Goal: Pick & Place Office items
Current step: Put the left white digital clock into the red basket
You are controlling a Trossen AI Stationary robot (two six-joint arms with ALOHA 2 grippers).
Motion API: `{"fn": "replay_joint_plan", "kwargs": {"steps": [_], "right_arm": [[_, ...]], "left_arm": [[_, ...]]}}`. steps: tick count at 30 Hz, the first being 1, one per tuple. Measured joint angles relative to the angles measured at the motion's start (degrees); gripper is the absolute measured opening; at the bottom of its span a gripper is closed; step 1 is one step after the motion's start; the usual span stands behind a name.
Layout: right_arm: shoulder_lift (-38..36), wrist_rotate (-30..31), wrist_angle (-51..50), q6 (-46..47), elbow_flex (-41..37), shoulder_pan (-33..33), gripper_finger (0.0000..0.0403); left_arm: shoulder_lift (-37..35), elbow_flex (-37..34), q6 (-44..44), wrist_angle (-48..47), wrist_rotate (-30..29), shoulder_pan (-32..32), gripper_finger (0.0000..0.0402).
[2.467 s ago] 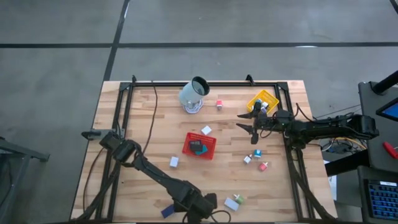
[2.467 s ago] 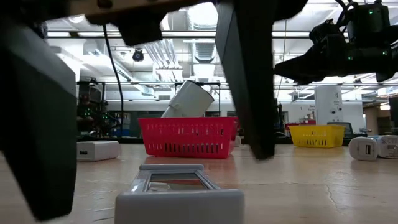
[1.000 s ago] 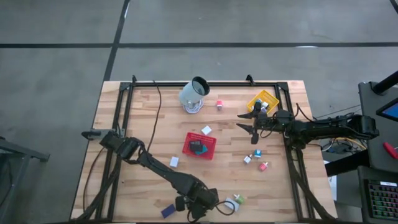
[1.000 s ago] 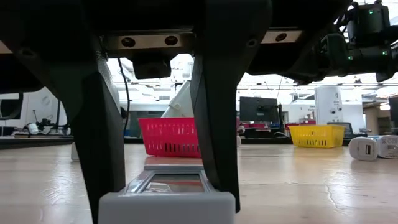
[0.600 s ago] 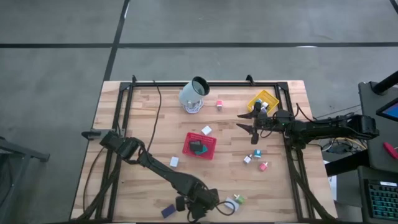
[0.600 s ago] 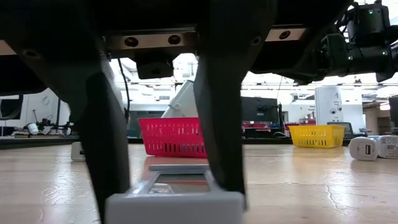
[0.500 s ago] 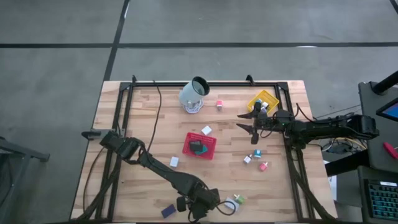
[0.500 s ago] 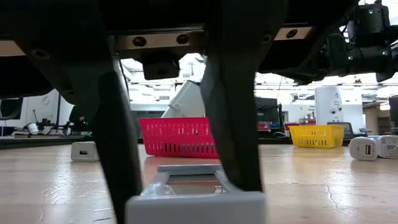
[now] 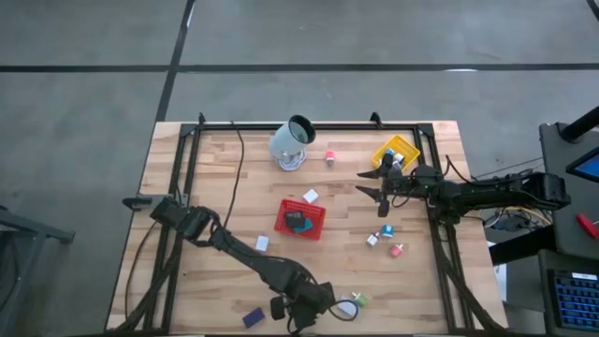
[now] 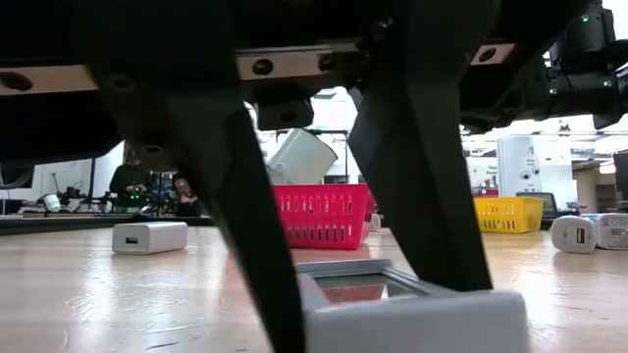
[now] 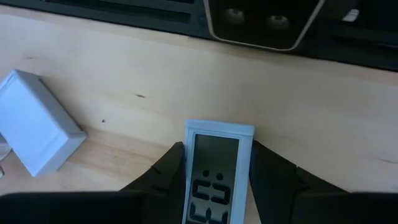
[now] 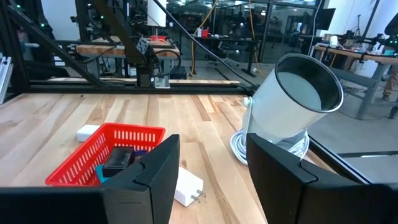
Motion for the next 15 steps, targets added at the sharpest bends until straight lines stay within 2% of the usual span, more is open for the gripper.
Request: {"fn": "replay_joint_plan", "kwargs": {"steps": [15], "right_arm": [[0.0,-0.21,-0.01,-0.17,0.0,0.0,0.0178]], "left_arm": [[0.0,0.0,-2.5,5.14,3.52,1.8,0.0136]]}}
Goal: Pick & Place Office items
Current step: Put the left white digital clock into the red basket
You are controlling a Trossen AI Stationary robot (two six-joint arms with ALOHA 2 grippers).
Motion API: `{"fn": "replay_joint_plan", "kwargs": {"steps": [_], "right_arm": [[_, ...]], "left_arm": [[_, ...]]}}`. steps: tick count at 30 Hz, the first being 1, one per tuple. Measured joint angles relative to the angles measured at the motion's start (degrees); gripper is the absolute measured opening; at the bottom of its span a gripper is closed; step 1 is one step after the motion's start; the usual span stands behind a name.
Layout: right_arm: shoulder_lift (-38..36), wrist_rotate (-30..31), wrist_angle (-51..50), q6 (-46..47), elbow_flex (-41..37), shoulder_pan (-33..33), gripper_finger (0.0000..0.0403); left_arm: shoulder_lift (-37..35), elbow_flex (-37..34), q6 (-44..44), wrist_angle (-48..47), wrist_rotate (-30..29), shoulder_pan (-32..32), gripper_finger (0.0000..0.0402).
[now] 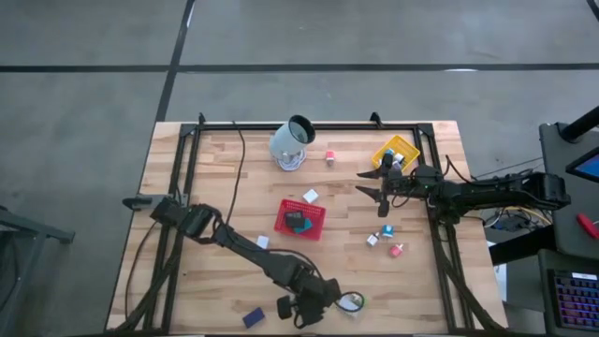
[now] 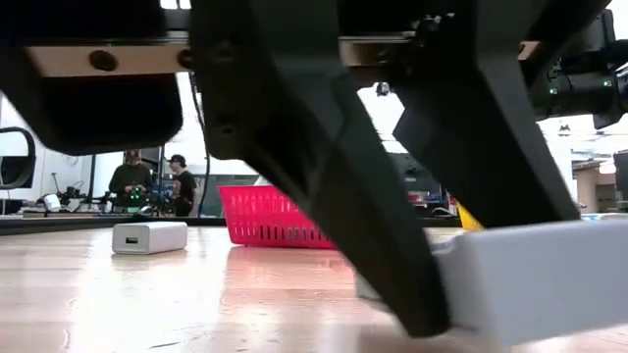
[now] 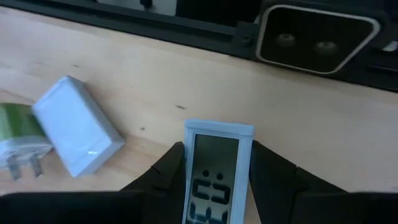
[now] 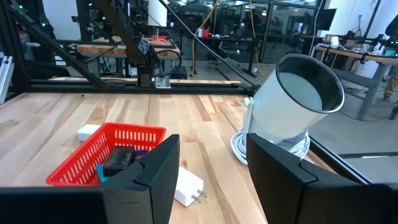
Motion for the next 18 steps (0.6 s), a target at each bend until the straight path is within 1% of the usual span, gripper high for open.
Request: {"fn": "replay_joint_plan", "kwargs": {"steps": [5,8,14,18], "right_arm": [[0.0,-0.14,0.0,0.0,0.0,0.0,0.0178],[0.0,-0.15,0.0,-0.1,0.0,0.0,0.0178],[0.0,-1.07,-0.02,-0.2,0.0,0.02,0.0178],[0.0,-1.09,-0.02,-0.22,0.0,0.02,0.0178]], "left_arm": [[-0.11,0.0,-0.32,1.91,0.4,0.52,0.0136],[-0.22,0.0,-1.11,3.37,2.44,1.08,0.0136],[-0.28,0.0,-1.53,7.15,3.39,1.74,0.0136],[-0.37,0.0,-2.14,10.68,5.28,2.04,0.0136]]}}
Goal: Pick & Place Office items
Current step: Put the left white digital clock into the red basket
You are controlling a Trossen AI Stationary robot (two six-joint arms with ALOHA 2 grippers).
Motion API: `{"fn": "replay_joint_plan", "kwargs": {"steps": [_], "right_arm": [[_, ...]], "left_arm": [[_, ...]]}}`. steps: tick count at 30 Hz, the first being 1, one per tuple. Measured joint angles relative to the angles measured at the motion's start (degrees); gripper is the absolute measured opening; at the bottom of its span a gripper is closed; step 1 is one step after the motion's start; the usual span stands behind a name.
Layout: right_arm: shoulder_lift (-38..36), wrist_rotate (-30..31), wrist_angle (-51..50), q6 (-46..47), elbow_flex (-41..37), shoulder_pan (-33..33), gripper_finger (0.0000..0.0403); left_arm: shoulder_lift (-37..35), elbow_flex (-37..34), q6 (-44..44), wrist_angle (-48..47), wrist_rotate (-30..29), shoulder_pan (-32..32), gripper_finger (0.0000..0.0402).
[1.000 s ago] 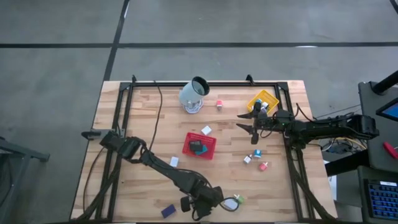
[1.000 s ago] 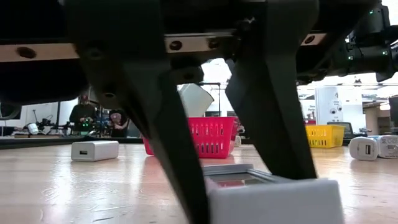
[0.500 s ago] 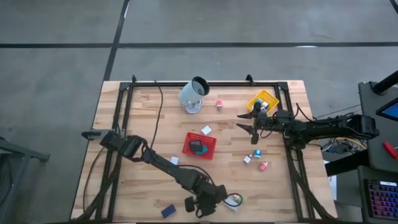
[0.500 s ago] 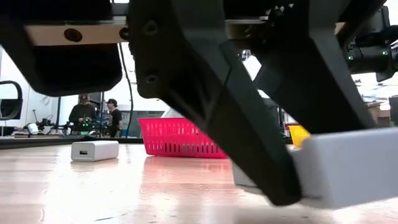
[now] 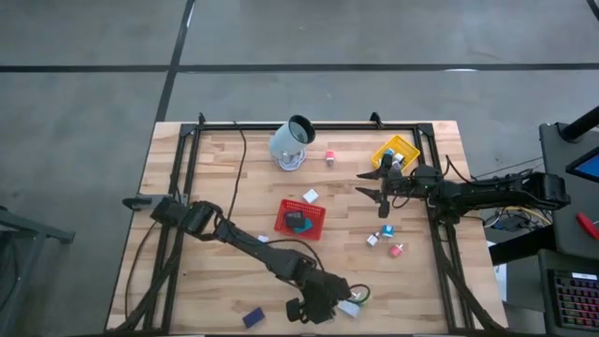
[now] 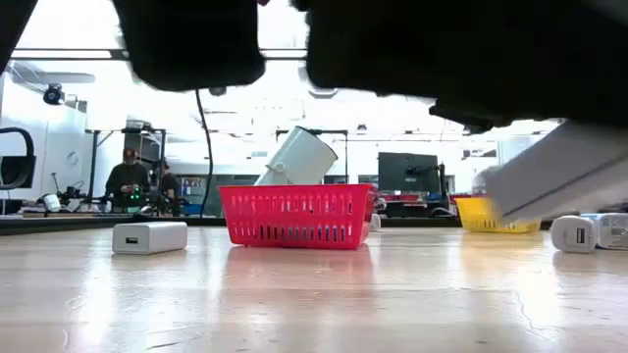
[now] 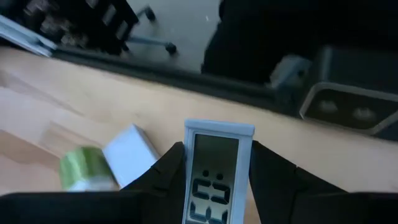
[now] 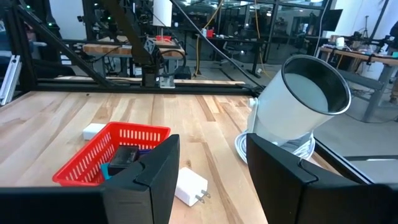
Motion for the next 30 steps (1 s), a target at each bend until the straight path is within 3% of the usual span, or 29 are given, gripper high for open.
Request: {"fn": "replay_joint_plan", "kwargs": {"steps": [7,14,20,25,30], "right_arm": [[0.02,-0.07,-0.02,-0.02,0.0,0.0,0.0178],[0.01,-0.16,0.08,-0.04,0.02,0.01,0.0178],[0.02,-0.16,0.07,-0.26,0.0,0.02,0.0178],[0.02,-0.11,0.39,-0.26,0.0,0.01,0.0178],[0.02,-0.05,0.52,-0.26,0.0,0.0,0.0178]], "left_arm": [[-2.15,-2.1,-3.69,13.53,3.55,1.26,0.0136],[-8.86,-16.7,-13.09,44.98,2.42,3.14,0.0136],[-14.08,-29.22,-17.08,62.61,-9.12,3.58,0.0136],[-17.34,-34.6,-17.32,66.59,-20.45,3.33,0.0136],[-18.21,-36.38,-16.86,68.58,-26.85,2.86,0.0136]]}}
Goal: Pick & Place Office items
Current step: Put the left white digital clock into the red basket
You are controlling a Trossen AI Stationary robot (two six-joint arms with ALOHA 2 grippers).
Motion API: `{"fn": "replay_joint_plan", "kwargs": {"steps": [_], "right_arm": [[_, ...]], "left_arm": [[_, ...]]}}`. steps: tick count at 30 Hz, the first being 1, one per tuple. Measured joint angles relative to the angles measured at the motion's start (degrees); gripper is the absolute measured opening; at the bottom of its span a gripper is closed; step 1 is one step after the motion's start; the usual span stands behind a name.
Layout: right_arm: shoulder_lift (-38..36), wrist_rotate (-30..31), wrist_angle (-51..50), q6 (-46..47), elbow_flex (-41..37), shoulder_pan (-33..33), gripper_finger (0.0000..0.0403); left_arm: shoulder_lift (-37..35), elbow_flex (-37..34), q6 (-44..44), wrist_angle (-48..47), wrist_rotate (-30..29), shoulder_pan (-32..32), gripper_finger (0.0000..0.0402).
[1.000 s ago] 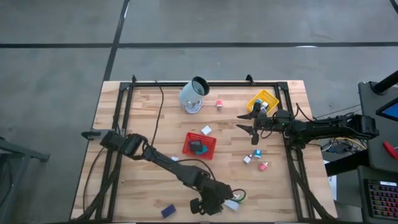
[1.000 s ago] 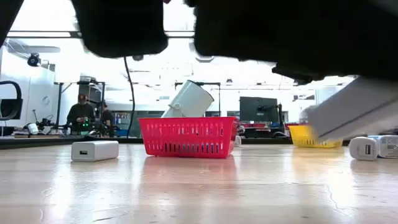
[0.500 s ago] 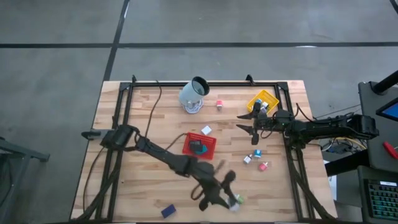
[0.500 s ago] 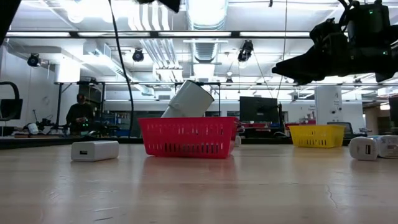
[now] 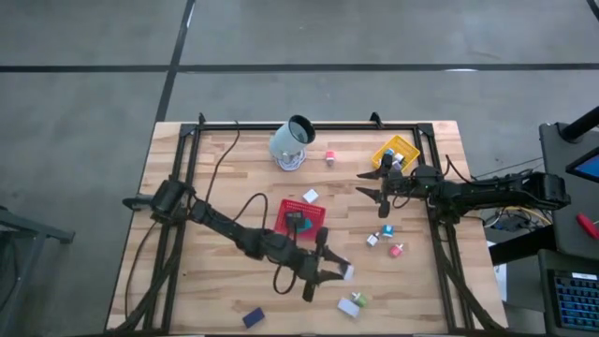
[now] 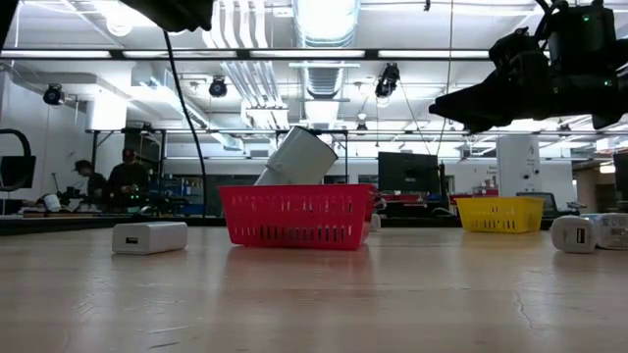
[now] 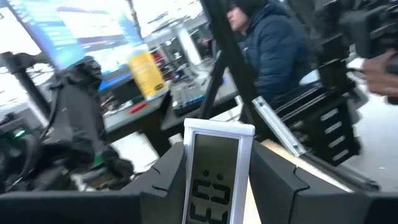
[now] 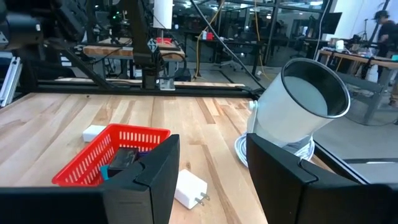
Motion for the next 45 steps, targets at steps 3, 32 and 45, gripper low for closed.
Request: {"fn": "replay_joint_plan", "kwargs": {"steps": [3,32,45], "right_arm": [[0.0,0.04,-0.03,0.04,0.0,0.0,0.0178],[-0.02,-0.29,0.01,-0.17,-0.07,0.0,0.0178],[-0.02,-0.28,-0.02,-0.2,-0.07,0.0,0.0178]], "left_arm": [[-0.02,-0.02,0.21,0.09,-0.85,0.05,0.0136],[-30.97,-33.13,-2.51,0.5,-9.24,3.63,0.0136],[-50.97,-50.24,-3.84,0.48,-16.99,5.84,0.0136]]}}
